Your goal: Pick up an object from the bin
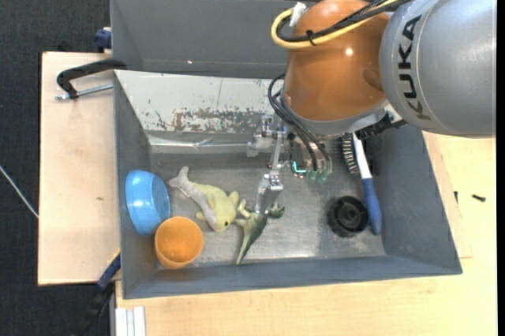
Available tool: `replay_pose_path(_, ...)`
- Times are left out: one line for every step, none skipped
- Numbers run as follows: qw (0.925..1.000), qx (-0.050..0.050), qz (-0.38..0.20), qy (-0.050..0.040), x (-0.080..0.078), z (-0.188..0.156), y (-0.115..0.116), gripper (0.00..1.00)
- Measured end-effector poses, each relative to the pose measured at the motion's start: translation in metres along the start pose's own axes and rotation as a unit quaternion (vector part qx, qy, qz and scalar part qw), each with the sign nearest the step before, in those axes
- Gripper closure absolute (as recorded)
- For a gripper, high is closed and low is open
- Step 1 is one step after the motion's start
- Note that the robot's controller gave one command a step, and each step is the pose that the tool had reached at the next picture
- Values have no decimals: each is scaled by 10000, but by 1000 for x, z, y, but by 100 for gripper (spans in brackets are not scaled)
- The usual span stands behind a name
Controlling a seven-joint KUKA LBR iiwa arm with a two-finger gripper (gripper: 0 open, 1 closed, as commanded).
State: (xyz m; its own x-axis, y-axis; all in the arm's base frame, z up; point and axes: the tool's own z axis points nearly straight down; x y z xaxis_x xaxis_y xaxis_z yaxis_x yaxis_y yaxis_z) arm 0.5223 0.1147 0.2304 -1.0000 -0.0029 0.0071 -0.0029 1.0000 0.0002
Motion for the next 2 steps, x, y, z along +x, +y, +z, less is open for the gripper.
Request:
replay_pose_path(9999, -18, -104, -65, 12, 160, 18, 0)
replay_pose_path(10000, -25, 17, -70, 21, 128, 56, 0)
